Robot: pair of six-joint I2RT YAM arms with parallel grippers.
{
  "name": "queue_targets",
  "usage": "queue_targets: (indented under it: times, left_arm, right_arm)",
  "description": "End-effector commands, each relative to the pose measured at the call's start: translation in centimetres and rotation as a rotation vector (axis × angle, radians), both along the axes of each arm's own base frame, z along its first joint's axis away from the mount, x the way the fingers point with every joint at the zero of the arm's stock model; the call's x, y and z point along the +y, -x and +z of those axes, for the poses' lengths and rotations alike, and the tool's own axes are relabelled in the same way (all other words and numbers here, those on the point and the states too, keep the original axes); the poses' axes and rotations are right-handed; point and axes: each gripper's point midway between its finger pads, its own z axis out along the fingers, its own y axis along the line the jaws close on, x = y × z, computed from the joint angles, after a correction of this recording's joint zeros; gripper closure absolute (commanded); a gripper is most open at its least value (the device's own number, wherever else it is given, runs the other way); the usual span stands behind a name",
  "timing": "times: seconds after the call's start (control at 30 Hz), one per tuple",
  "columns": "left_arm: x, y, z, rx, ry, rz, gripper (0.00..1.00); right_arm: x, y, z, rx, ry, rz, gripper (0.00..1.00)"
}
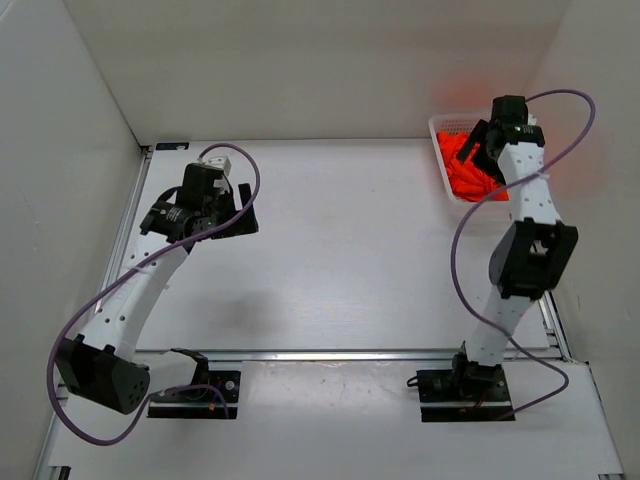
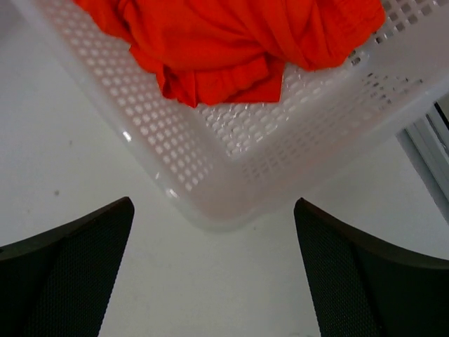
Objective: Fold and stack the shorts
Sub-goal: Grab the shorts from the pile, then move the shorts to the center of the board
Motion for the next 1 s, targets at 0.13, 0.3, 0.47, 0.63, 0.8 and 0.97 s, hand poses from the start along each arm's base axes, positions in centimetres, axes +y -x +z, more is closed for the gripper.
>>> queue_targets:
  times: [0.13,0.3,0.47,0.63,0.8,0.97]
  left_arm:
    - [0.6,-0.8,-0.5,0.017,-0.011,0.052,0.01]
    - [0.6,-1.9,-1.1,0.046,-0.032,0.073,0.01]
    - [0.4,-3.8,-0.7,0.046,-0.055,0.077,0.01]
    - [0.3,-4.8,-1.6,0.078,-0.082,0.077,0.01]
    - [-0.8,-4.9,-1.0,0.071,-0.021,0.058,0.01]
    - [-0.3,-3.8,0.3,0.032,0.009,0.095,0.01]
  right_arm:
    - [-4.4,-8.3,-6.7,0.064,0.001,-0.110,0.00]
    - [-6.7,-11.9,-10.0,0.031,0.007,-0.183,0.02]
    - [-7.6,-14.3,-11.9,-0.044,-0.043,-0.194,0.60]
    - [-5.1,-14.4,-3.9,-0.197,-0.067,-0.116,1.00]
    - [0.4,-11.3,12.7,-0.474,-0.058,0.100,1.00]
    - [7.2,-3.3,27.2,-0.740,-0.074,0.315,1.00]
